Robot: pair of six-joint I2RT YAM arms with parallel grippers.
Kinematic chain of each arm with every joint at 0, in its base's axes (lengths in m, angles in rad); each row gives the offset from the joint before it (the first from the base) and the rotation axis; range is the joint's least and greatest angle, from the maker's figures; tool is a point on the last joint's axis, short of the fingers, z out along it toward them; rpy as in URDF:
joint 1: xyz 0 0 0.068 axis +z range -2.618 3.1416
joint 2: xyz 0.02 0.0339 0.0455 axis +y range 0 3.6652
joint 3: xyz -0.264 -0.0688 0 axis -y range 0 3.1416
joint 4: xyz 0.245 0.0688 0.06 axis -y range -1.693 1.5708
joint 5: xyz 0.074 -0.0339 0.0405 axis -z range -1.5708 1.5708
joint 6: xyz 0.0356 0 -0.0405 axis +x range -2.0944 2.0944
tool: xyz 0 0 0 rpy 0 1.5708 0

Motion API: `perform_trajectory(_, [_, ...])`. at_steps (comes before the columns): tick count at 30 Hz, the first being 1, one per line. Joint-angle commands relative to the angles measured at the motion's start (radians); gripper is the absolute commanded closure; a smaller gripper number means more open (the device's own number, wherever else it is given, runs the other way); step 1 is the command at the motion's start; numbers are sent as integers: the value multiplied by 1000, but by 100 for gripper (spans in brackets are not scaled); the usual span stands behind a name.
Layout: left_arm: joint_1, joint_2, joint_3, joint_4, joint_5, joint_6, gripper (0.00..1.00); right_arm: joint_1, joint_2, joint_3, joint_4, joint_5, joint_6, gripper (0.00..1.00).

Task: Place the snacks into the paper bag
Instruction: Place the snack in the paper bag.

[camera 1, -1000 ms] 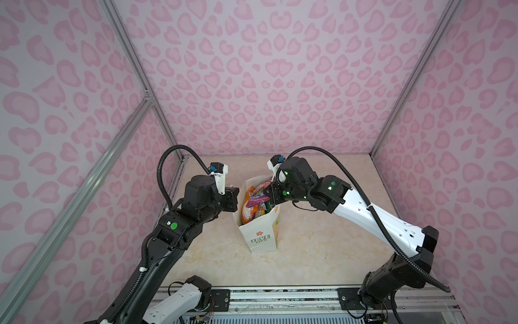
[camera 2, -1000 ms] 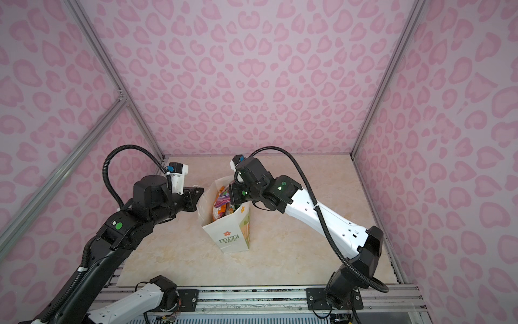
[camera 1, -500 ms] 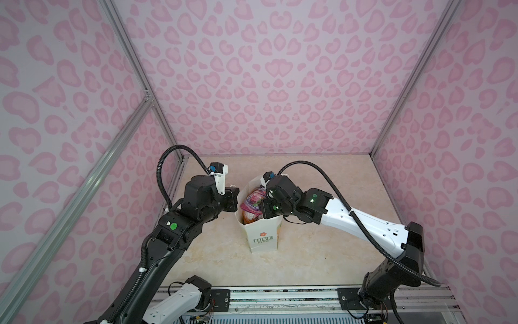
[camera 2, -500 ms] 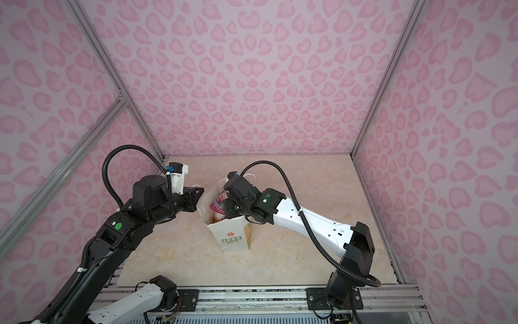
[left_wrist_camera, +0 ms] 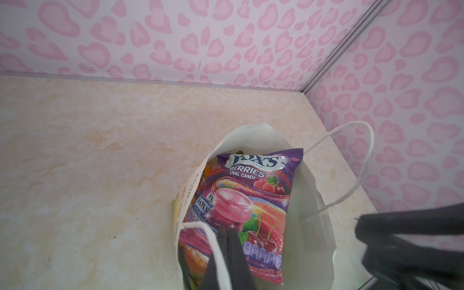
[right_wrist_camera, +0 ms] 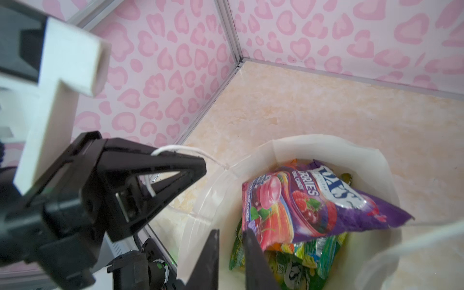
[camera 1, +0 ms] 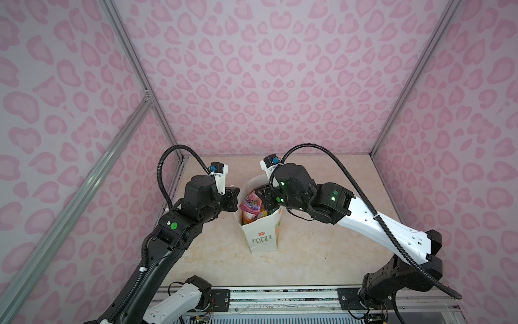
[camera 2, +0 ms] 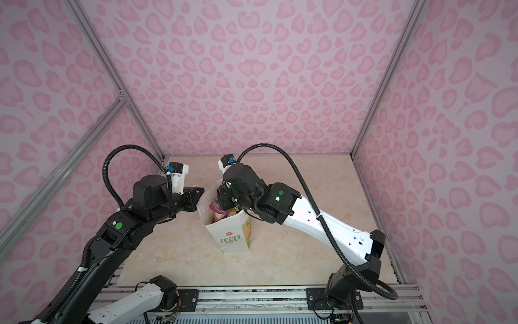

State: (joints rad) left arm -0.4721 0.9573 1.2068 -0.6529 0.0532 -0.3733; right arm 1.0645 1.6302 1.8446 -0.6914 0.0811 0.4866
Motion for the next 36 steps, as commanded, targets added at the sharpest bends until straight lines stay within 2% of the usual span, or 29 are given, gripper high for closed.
perform_trajectory(1, [1, 0, 0, 45, 7, -4, 95, -7, 77, 61, -60, 18, -45, 90])
perform_trajectory(6, [1, -5, 0, 45, 2, -3, 95, -46, 169, 107, -105, -1, -54, 95])
perform_trajectory(12, [1, -9, 0, 44, -5, -1, 95, -78, 188, 42, -128, 15, -46, 95])
perform_trajectory(15, [1, -5, 1, 45, -3, -2, 95, -76, 181, -16, -131, 40, -18, 89])
perform_trajectory(20, [1, 1, 1, 45, -2, -3, 95, -77, 168, -105, -123, 1, 71, 82])
perform_trajectory(25, [1, 6, 0, 44, 0, -3, 95, -78, 150, -177, -87, -21, 177, 71])
perform_trajectory(28, [1, 6, -1, 44, -2, -3, 95, -101, 147, -225, -38, -18, 221, 60])
perform_trajectory(29, [0, 6, -1, 45, -3, -3, 95, -112, 152, -225, -40, -19, 223, 54])
perform_trajectory(32, [1, 6, -1, 44, -8, -1, 95, -123, 145, -218, -13, -45, 212, 44])
perform_trajectory(36, [1, 6, -1, 44, -3, -1, 95, -109, 125, -150, 21, -96, 144, 33])
